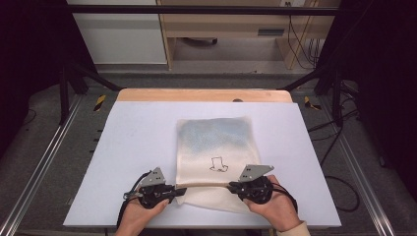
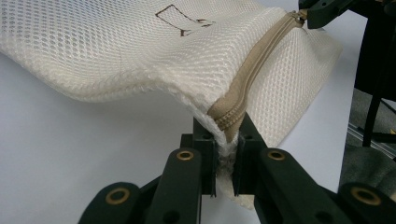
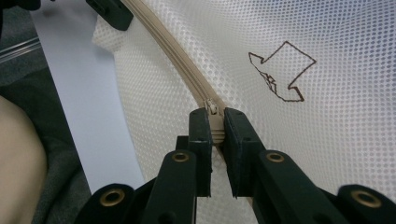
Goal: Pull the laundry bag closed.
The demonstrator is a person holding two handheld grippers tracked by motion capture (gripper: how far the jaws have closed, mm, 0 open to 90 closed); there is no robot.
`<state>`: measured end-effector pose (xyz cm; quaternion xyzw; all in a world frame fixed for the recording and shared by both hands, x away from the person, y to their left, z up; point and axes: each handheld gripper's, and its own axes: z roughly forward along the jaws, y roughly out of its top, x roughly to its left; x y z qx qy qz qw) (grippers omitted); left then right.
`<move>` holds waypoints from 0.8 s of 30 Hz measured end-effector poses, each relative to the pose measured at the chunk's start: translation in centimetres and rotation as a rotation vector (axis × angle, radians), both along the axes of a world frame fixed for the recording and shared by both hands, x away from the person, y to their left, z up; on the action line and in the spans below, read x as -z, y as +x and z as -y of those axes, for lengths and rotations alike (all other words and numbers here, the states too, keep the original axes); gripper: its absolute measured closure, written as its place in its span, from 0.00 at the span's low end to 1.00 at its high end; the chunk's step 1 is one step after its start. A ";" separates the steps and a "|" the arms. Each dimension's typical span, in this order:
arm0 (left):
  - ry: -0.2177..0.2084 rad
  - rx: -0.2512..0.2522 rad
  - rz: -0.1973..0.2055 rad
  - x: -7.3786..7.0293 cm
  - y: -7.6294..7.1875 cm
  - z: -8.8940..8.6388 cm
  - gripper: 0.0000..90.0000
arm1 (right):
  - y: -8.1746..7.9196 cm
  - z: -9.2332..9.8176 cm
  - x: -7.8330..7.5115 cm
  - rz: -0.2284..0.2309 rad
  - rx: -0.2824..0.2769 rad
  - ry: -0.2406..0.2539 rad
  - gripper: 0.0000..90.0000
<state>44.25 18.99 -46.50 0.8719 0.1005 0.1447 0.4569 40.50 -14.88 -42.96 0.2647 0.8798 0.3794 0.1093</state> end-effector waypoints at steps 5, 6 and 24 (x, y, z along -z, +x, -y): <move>0.002 0.000 0.001 0.0 0.0 0.0 0.91 | -0.1 0.7 0.0 0.001 0.013 0.006 0.91; 0.003 0.000 0.002 0.0 0.0 0.0 0.91 | -0.1 0.8 0.1 -0.001 0.013 0.005 0.91; 0.005 0.004 0.002 -0.1 0.0 0.0 0.91 | -0.6 2.2 0.3 -0.004 0.044 0.011 0.91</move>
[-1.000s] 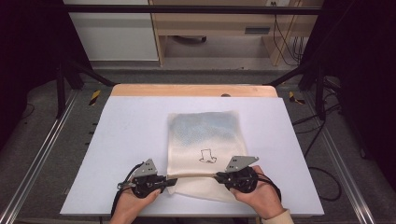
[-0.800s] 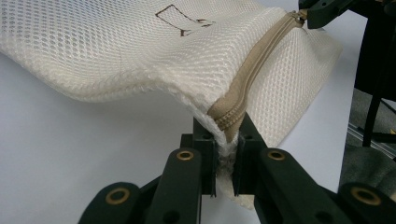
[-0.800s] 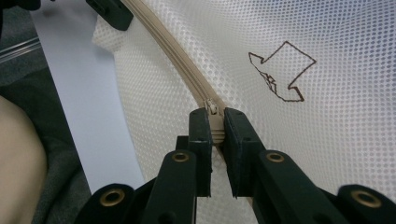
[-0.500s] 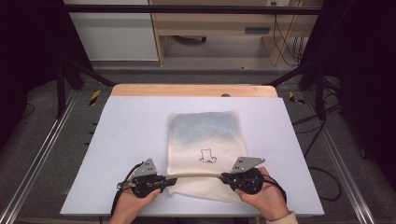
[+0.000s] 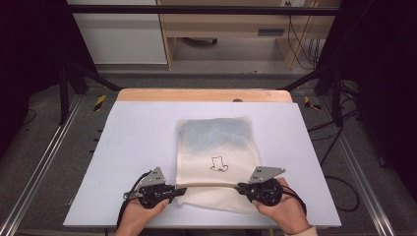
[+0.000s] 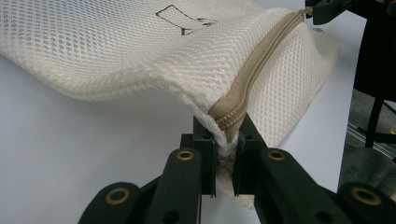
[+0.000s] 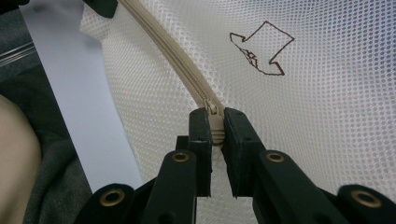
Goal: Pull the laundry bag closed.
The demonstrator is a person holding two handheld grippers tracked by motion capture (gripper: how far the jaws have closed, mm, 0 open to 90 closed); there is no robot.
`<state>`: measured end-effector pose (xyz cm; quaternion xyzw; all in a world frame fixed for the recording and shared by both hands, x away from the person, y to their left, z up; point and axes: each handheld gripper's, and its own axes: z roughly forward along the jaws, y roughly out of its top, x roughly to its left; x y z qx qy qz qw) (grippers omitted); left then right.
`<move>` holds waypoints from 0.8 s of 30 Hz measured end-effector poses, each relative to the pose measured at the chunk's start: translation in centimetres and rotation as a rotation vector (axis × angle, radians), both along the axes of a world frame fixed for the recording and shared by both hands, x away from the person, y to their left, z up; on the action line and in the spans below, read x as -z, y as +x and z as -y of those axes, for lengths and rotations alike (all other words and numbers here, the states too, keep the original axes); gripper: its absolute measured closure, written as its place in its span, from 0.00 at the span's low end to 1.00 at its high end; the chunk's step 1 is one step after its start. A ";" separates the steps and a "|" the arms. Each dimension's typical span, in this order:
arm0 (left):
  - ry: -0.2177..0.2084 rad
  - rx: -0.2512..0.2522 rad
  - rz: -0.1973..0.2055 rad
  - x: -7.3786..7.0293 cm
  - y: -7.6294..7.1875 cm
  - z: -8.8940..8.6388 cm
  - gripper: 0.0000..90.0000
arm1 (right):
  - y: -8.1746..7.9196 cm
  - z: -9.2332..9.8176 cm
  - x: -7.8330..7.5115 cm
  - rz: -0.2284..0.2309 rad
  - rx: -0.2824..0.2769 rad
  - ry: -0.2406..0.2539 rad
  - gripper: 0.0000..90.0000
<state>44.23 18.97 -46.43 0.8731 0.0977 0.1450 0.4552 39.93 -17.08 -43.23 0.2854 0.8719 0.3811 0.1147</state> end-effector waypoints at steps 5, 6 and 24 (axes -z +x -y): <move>-0.002 -0.001 0.001 0.0 0.0 0.0 0.91 | -0.1 0.2 0.0 0.001 0.002 0.004 0.91; 0.001 0.000 0.005 -0.1 0.0 0.0 0.91 | -0.1 0.3 0.0 0.000 0.002 0.002 0.91; -0.005 -0.008 0.008 -0.3 -0.1 -0.1 0.91 | -0.6 1.5 0.0 0.004 0.024 0.003 0.91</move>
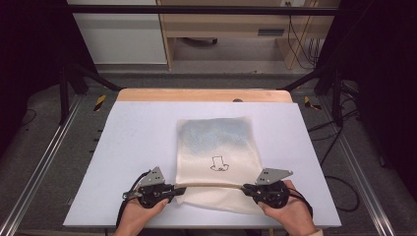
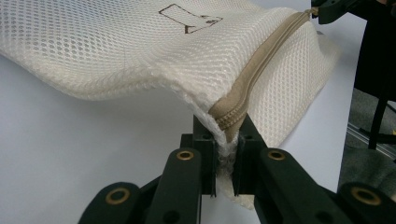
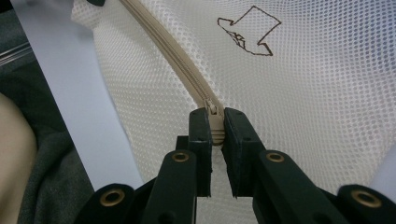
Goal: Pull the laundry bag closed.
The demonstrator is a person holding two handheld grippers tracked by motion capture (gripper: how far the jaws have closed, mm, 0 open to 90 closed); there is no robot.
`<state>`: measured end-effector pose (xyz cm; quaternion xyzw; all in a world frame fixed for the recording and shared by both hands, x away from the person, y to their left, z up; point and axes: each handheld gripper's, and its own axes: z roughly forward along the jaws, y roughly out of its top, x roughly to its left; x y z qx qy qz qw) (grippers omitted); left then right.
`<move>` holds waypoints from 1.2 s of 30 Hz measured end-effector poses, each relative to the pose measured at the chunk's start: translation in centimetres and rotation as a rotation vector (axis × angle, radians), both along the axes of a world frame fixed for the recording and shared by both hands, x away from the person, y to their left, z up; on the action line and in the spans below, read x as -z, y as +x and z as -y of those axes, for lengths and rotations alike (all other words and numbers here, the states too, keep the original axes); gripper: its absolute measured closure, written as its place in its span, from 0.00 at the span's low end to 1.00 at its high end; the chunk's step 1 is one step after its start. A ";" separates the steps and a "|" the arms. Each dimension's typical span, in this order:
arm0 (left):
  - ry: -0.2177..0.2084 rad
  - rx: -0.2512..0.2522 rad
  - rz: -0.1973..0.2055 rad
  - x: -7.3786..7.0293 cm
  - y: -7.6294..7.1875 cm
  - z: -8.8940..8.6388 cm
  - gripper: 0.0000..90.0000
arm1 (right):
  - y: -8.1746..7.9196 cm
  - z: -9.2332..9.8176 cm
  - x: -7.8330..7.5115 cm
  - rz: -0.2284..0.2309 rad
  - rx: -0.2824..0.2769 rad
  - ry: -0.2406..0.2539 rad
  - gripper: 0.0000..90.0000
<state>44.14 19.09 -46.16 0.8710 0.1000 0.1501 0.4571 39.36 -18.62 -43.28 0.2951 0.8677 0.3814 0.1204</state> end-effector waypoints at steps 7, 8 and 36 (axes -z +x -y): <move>-0.003 -0.004 -0.002 0.0 0.0 -0.1 0.91 | -0.2 0.8 0.1 -0.002 0.019 0.001 0.91; -0.003 -0.005 -0.001 -0.1 0.0 -0.1 0.91 | -0.2 0.8 0.1 -0.004 0.020 0.000 0.91; -0.002 -0.015 0.007 -0.3 0.1 -0.4 0.91 | -0.4 2.5 0.5 -0.008 0.046 0.003 0.91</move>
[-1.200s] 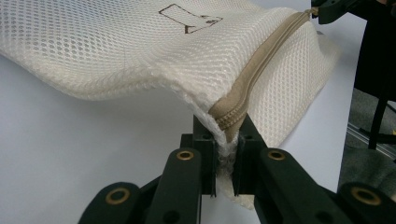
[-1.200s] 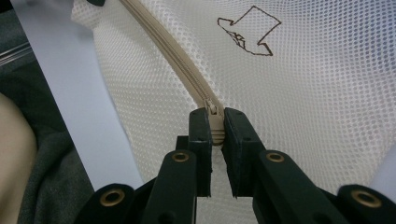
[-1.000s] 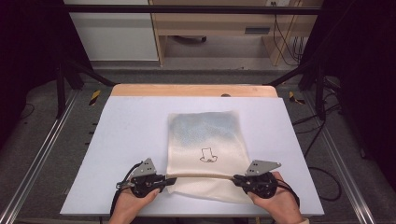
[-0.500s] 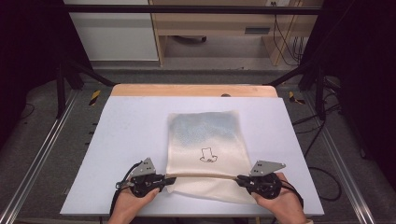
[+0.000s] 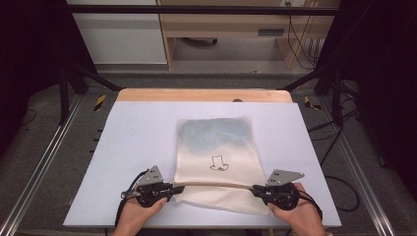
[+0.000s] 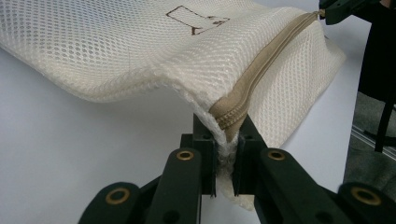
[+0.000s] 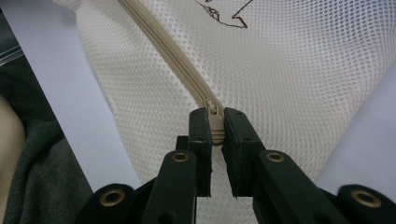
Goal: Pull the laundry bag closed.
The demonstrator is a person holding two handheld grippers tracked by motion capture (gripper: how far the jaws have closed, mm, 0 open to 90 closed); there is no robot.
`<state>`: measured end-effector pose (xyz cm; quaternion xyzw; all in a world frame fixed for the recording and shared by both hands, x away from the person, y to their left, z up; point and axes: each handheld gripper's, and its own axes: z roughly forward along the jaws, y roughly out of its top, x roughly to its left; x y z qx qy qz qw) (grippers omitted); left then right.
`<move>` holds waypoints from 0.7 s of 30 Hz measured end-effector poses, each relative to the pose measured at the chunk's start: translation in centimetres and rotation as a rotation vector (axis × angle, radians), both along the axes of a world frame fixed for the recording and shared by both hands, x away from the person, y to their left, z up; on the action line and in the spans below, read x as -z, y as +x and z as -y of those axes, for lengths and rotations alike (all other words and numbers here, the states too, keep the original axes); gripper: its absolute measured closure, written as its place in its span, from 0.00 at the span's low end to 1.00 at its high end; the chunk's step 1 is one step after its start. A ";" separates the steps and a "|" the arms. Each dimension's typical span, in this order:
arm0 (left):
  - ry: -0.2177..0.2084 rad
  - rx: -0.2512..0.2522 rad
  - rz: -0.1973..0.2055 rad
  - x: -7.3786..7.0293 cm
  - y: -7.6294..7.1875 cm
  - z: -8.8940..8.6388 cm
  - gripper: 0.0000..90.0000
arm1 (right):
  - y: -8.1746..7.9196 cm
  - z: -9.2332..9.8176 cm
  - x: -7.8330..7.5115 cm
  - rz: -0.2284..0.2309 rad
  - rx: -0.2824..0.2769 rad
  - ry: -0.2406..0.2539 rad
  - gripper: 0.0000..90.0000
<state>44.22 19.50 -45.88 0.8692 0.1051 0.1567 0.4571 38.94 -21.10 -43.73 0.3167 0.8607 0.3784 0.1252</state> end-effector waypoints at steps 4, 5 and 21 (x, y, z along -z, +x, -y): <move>0.004 -0.006 0.008 -0.3 0.1 -0.4 0.91 | 0.0 0.0 0.0 -0.001 0.000 -0.002 0.91; 0.005 -0.010 0.008 -0.3 0.2 -0.6 0.91 | 0.0 0.0 0.1 -0.002 0.000 -0.002 0.91; 0.002 -0.023 0.004 -0.3 0.2 -0.9 0.91 | 0.1 0.3 0.2 -0.003 0.006 -0.006 0.91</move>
